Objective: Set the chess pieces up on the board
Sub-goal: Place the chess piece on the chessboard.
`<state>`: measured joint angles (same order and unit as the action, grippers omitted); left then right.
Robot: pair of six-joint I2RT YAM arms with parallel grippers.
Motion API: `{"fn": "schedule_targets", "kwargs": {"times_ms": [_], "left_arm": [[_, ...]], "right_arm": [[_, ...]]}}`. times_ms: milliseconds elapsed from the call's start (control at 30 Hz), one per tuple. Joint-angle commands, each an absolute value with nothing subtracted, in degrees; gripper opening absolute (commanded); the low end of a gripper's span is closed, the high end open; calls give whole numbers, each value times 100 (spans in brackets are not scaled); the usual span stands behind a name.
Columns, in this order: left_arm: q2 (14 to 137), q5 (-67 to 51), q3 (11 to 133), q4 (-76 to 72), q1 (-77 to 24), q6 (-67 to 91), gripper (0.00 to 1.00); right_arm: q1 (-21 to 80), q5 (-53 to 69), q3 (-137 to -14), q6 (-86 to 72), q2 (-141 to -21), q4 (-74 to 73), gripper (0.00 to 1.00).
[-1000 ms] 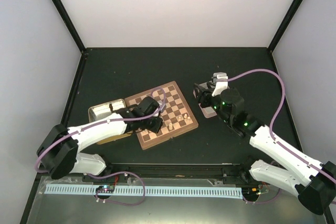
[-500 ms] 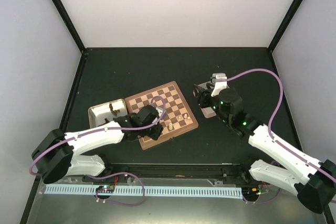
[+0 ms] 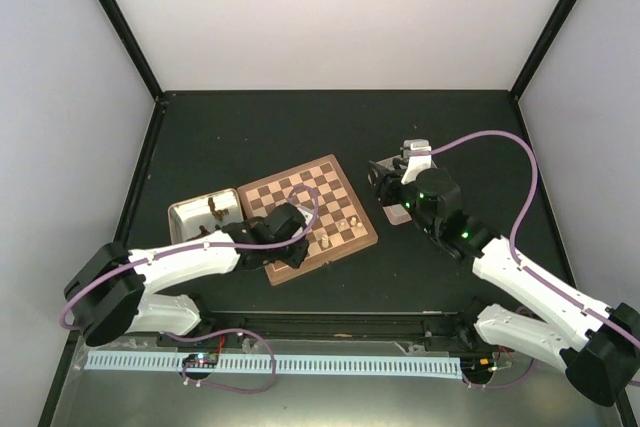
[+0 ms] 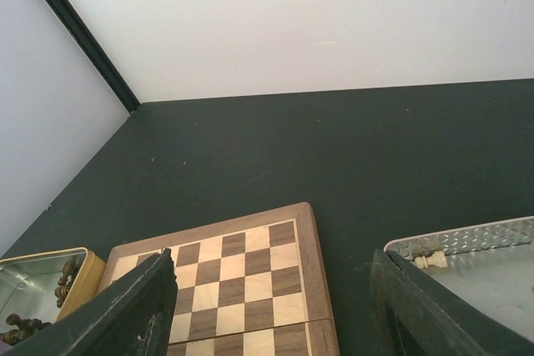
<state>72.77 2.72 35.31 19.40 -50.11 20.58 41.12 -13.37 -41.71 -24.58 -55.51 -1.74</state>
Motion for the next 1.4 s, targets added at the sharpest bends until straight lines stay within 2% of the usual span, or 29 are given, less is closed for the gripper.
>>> {"fn": "schedule_targets", "kwargs": {"times_ms": [0,200,367,500,733,1100,1367], "left_arm": [[7304,408,3630,2018,-5095,2064,13],[7253,480,3775,2164,-5106,2087,19],[7117,591,4084,2425,-5104,2137,41],[7076,635,4260,2588,-5093,2215,45],[7262,646,4534,2975,-5047,2379,42],[7960,323,4596,3074,-5036,2371,22],[8036,316,4594,3144,-5036,2279,17]], "right_arm": [[4131,-1391,-4197,-2470,-5580,-71,64],[4131,-1336,-4225,-2461,-5597,-18,64],[4125,-1342,-4245,-2439,-5563,-24,64],[4129,-1361,-4229,-2442,-5518,-26,64],[4126,-1369,-4202,-2456,-5475,-29,64],[4131,-1335,-4154,-2506,-5463,-40,64],[4124,-1333,-4140,-2511,-5472,-35,64]]}}
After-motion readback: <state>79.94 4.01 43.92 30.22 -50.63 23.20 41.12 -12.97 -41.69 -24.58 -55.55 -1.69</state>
